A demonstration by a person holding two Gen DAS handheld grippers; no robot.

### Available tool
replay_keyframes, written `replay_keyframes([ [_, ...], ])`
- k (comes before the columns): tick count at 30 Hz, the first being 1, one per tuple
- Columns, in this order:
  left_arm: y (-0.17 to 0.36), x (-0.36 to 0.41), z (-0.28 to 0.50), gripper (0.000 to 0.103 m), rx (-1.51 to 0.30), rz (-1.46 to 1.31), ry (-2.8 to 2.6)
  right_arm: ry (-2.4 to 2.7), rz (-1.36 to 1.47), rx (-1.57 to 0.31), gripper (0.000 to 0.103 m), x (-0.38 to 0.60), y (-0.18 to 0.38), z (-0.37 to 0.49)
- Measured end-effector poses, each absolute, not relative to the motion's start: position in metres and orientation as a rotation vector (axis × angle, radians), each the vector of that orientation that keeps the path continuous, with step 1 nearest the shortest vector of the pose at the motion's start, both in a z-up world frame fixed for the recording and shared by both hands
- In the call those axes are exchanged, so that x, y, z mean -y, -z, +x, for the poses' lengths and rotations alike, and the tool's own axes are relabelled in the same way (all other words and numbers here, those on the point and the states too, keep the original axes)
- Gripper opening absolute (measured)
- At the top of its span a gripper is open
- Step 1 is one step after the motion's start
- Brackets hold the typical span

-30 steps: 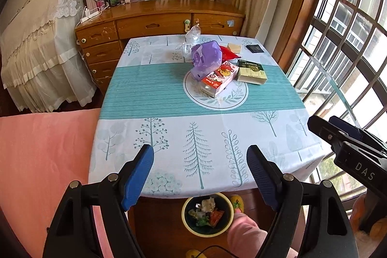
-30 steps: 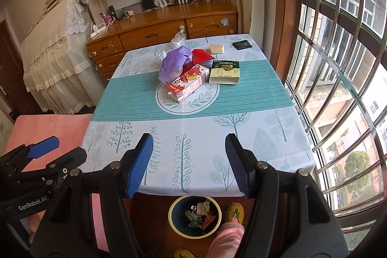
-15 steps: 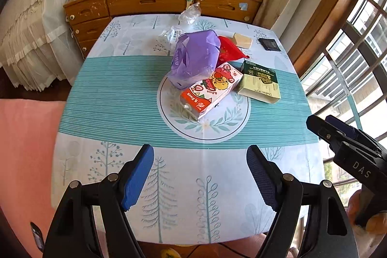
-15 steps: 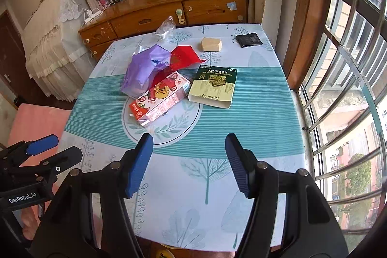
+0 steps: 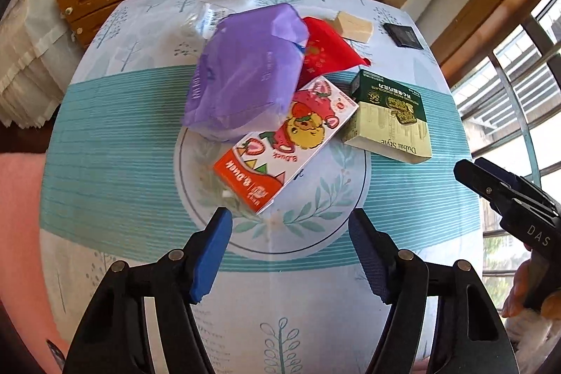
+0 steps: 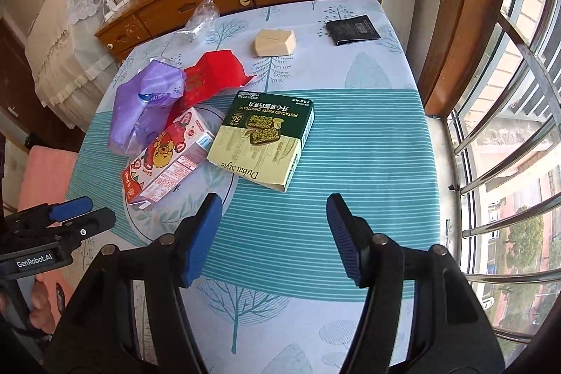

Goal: Collect trash
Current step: 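Grasp the B.Duck strawberry carton with the left tool while the right tool grasps the green chocolate box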

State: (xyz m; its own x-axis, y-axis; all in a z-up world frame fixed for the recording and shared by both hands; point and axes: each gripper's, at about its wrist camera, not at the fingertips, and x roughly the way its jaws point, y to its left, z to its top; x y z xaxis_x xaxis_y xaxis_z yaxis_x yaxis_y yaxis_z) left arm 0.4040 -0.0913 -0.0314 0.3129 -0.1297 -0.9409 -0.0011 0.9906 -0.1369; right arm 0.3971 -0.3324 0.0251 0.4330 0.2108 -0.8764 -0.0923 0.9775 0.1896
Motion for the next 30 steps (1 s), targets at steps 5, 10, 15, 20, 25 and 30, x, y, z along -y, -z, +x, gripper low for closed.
replay_keyframes([
  [5,0.05,0.113,0.437,0.07,-1.278,0.006,0.103,-0.211,0.121,-1.127,0.059,0.33,-0.014,0.408],
  [10,0.059,0.114,0.468,0.07,-1.283,0.03,0.091,-0.223,0.14,-1.135,0.059,0.325,-0.009,0.423],
  [15,0.065,0.101,0.485,0.07,-1.307,0.03,0.09,-0.243,0.162,-1.163,0.059,0.32,-0.001,0.441],
  [20,0.068,0.099,0.494,0.07,-1.314,-0.021,0.127,-0.243,0.17,-1.205,0.059,0.311,0.013,0.457],
  [25,0.075,0.106,0.495,0.071,-1.343,-0.036,0.164,-0.242,0.185,-1.216,0.071,0.302,0.017,0.467],
  [30,0.087,0.115,0.487,0.067,-1.363,0.019,0.136,-0.207,0.17,-1.238,0.074,0.293,0.021,0.48],
])
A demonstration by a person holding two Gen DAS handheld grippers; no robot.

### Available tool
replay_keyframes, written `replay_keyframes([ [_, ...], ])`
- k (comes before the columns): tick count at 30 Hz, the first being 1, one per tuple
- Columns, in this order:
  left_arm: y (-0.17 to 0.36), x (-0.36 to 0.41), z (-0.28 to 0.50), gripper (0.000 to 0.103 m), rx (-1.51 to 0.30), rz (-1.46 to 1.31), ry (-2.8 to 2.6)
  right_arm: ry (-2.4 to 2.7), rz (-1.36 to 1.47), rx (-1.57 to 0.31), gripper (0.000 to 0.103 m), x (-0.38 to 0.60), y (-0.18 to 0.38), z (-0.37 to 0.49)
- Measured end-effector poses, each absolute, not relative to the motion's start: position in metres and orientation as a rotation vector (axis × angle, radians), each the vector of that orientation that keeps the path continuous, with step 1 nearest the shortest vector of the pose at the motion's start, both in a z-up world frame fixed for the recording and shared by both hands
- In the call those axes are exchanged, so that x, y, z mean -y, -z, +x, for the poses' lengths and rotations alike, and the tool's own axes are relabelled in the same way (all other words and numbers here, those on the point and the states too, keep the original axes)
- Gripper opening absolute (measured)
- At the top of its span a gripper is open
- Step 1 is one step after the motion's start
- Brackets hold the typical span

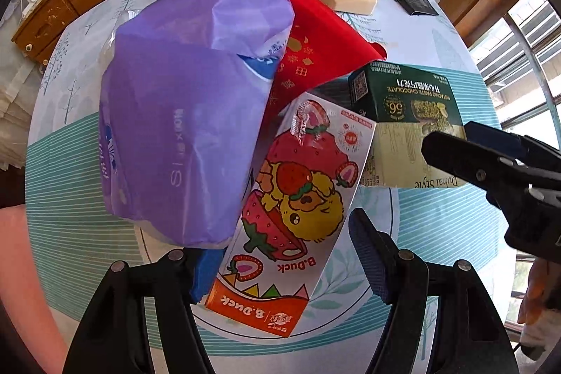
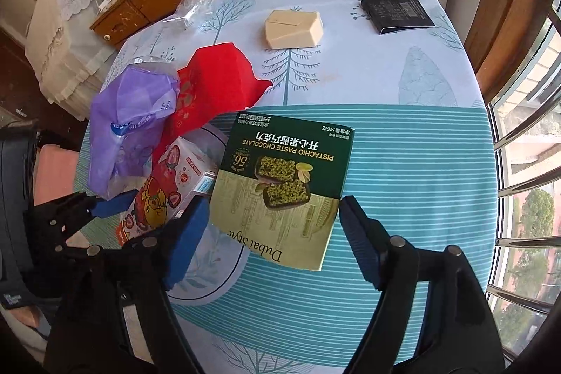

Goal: Collect trash
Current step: 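Grasp the B.Duck strawberry carton with the left tool while the right tool grasps the green chocolate box, then carry the carton and chocolate box over the bin and open the left tool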

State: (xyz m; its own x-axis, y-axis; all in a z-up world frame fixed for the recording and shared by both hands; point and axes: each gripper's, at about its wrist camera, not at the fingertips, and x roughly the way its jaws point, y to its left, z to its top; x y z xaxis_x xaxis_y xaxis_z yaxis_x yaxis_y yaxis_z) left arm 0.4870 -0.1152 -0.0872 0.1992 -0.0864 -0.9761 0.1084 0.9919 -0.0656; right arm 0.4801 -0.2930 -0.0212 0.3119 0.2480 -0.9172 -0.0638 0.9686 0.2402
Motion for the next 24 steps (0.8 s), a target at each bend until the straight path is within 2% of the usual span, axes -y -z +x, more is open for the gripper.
replay_keyframes([
  [1,0.089,0.115,0.485,0.06,-1.363,0.016,0.122,-0.197,0.168,-1.247,0.075,0.291,0.023,0.483],
  [9,0.083,0.096,0.457,0.058,-1.36,-0.143,0.035,-0.186,0.13,-1.304,0.076,0.265,0.039,0.498],
  [19,0.073,0.067,0.406,0.058,-1.324,-0.275,-0.021,-0.149,-0.037,-1.242,0.09,0.22,0.044,0.5],
  [24,0.065,0.049,0.386,0.058,-1.3,-0.31,-0.042,-0.117,-0.031,-1.296,0.092,0.216,0.056,0.507],
])
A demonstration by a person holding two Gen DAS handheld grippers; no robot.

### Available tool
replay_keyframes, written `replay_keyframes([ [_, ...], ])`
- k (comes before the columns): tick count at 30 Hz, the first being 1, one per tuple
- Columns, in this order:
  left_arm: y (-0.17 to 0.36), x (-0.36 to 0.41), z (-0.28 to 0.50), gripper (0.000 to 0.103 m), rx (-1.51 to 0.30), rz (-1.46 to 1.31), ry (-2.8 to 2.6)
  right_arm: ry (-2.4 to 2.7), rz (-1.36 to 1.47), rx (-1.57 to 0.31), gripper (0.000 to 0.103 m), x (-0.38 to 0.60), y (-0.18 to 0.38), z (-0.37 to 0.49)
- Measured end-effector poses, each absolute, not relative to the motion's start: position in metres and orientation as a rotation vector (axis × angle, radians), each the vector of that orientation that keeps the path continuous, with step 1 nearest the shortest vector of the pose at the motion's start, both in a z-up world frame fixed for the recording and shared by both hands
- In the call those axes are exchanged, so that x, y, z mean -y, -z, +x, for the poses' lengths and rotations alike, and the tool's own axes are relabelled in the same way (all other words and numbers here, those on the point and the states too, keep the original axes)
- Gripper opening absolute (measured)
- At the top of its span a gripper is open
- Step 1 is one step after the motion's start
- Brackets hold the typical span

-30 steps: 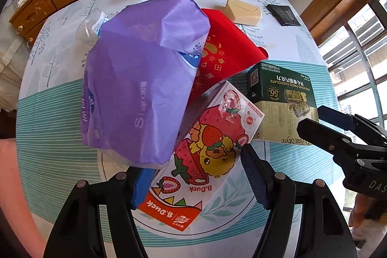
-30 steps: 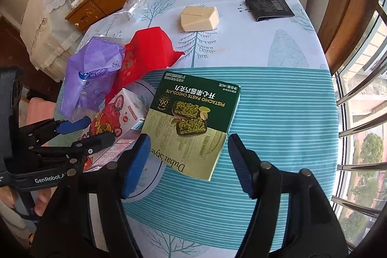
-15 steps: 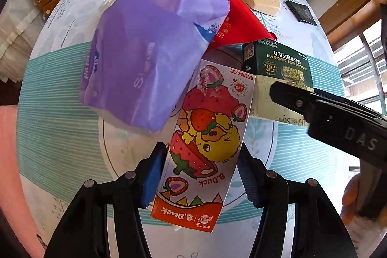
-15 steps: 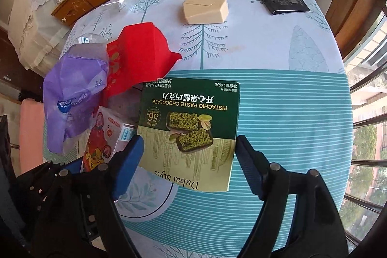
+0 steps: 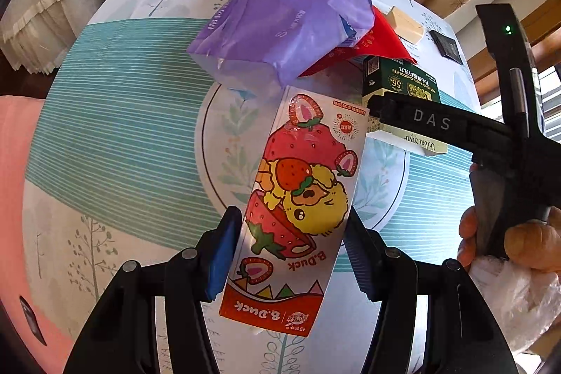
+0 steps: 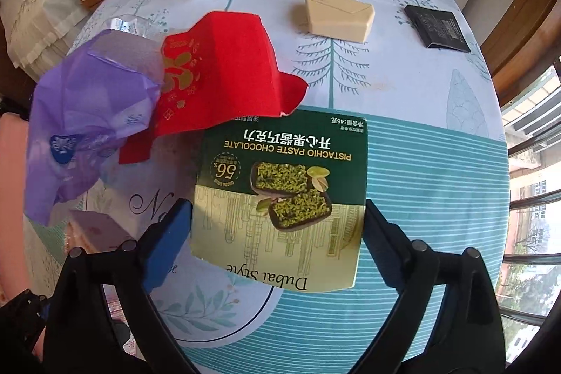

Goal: Collect trash
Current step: 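Carry the carton and chocolate box over the bin and open the left tool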

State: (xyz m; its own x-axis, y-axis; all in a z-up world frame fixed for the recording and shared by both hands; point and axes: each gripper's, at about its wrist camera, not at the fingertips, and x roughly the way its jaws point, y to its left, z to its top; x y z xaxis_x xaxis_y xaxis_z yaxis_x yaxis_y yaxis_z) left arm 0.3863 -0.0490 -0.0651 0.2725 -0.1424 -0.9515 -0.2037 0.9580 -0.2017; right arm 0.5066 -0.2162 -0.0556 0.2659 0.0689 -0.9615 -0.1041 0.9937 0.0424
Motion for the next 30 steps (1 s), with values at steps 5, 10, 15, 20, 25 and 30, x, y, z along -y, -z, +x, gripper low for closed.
replay_keyframes([
  [5,0.058,0.035,0.371,0.058,-1.281,-0.331,-0.05,-0.122,-0.002,-1.285,0.091,0.217,0.055,0.502],
  [10,0.051,0.026,0.355,0.058,-1.266,-0.345,-0.048,-0.122,0.013,-1.273,0.09,0.216,0.047,0.482],
  [15,0.043,0.019,0.342,0.058,-1.25,-0.345,-0.028,-0.147,0.025,-1.261,0.09,0.211,0.03,0.452],
  [20,0.034,0.011,0.317,0.058,-1.232,-0.337,0.016,-0.164,0.057,-1.254,0.09,0.21,0.01,0.407],
  [25,0.027,-0.001,0.28,0.058,-1.223,-0.314,0.072,-0.163,0.084,-1.25,0.09,0.202,-0.007,0.349],
  [30,0.022,-0.019,0.226,0.058,-1.208,-0.287,0.131,-0.144,0.126,-1.234,0.09,0.188,-0.023,0.281],
])
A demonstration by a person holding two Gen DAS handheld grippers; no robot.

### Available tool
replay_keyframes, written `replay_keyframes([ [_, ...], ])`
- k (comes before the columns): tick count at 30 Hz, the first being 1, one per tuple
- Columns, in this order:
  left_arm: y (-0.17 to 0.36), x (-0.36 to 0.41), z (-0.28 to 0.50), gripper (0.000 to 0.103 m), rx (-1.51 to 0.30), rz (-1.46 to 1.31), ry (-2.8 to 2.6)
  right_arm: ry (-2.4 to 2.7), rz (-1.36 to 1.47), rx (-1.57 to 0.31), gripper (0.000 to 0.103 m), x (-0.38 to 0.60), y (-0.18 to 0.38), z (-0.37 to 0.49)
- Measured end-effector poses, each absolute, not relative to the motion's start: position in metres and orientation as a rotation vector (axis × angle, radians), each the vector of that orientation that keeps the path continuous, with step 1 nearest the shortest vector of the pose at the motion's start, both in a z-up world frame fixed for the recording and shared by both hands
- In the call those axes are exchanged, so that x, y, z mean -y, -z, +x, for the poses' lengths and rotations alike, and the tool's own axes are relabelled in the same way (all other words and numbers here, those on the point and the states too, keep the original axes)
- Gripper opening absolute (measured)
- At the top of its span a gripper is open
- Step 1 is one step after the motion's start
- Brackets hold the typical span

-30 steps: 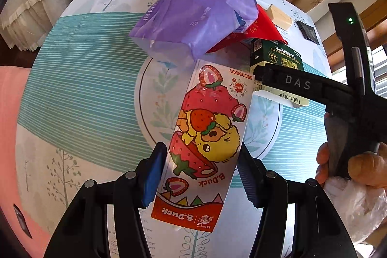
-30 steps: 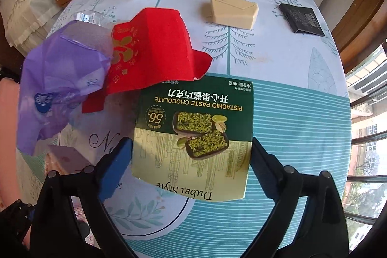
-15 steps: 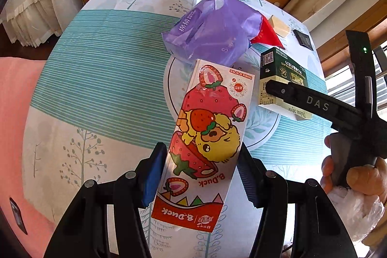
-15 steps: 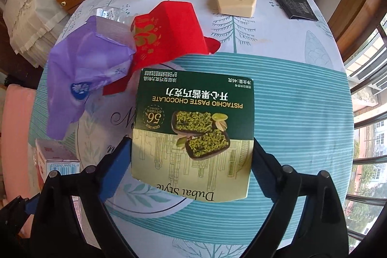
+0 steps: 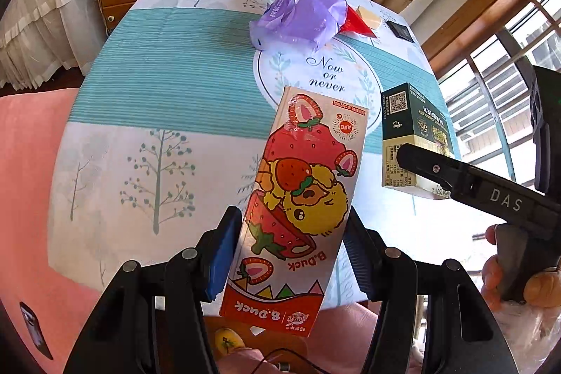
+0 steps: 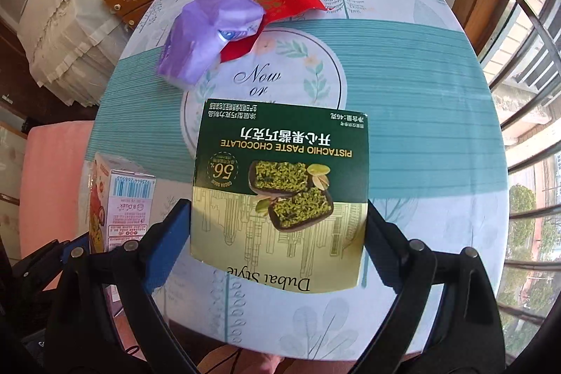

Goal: Collect trash
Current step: 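Carry the carton and chocolate box over the bin and open the left tool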

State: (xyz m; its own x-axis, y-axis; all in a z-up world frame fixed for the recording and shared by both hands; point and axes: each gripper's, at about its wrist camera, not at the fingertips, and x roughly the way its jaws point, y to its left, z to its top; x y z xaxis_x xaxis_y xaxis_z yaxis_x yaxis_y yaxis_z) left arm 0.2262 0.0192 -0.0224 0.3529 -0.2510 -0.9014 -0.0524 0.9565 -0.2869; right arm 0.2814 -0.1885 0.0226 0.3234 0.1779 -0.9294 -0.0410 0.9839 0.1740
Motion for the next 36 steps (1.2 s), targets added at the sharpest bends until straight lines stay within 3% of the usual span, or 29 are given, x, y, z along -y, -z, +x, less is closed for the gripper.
replay_keyframes([
  [12,0.017,-0.065,0.077,0.058,-1.167,-0.234,0.237,-0.121,0.189,-1.181,0.09,0.135,-0.042,0.119],
  [22,0.03,-0.079,-0.007,0.058,-1.218,-0.301,0.257,-0.133,0.119,-1.284,0.09,0.101,-0.034,0.025],
  [36,0.145,-0.08,-0.018,0.058,-1.36,-0.351,0.193,-0.089,0.049,-1.48,0.09,0.11,0.085,-0.009],
])
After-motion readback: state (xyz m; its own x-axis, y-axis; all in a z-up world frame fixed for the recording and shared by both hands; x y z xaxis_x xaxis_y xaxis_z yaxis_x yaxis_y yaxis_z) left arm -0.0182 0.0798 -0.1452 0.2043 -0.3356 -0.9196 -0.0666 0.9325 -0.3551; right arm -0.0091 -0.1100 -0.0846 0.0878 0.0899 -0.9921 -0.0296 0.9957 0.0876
